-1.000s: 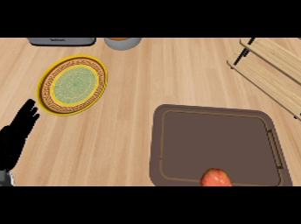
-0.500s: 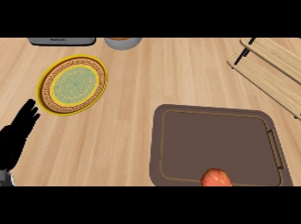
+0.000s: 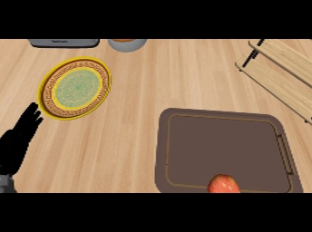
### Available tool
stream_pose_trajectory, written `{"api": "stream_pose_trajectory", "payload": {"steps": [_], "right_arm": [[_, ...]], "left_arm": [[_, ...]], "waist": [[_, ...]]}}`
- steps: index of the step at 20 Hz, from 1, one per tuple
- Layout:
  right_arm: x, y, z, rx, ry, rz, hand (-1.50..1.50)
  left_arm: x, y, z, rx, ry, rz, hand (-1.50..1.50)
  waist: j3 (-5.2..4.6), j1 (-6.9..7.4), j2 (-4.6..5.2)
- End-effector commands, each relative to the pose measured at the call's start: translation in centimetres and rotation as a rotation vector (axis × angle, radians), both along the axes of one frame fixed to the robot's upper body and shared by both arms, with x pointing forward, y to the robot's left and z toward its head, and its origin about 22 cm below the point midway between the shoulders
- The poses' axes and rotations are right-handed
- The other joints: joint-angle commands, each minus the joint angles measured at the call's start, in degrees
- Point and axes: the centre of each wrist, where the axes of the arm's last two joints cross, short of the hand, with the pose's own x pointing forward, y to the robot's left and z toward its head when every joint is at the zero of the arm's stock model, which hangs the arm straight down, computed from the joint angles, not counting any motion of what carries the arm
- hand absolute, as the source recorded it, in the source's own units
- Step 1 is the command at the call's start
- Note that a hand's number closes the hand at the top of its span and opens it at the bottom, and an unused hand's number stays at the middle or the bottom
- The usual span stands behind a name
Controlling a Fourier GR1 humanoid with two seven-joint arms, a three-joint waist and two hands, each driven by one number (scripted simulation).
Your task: Pick the pear from the tray and place it in the tiered shelf
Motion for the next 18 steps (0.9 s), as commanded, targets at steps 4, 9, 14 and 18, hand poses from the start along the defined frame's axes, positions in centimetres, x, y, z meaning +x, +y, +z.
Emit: {"api": "stream_pose_trajectory", "payload": {"steps": [4, 9, 14, 18], "right_arm": [[-0.2, -0.8, 1.5, 0.063, -0.155, 0.049, -1.50], [-1.0, -0.8, 2.0, 0.238, -0.301, 0.049, -1.50], [-3.6, -1.7, 4.0, 0.304, -0.408, 0.100, -1.50], [-8.1, -1.0, 6.9, 0.283, -0.524, 0.132, -1.50]], "left_arm": [[0.5, -0.1, -0.4, 0.004, -0.003, -0.016, 0.00], [0.1, 0.3, -0.8, -0.001, 0.003, 0.004, 0.00], [0.7, 0.0, -0.3, 0.001, -0.001, 0.004, 0.00], [-1.1, 2.3, -1.0, -0.011, 0.014, 0.037, 0.00]], "waist": [[0.04, -0.14, 0.04], [0.03, -0.36, -0.02], [0.03, -0.85, -0.18], [-0.03, -1.65, -0.56]]}}
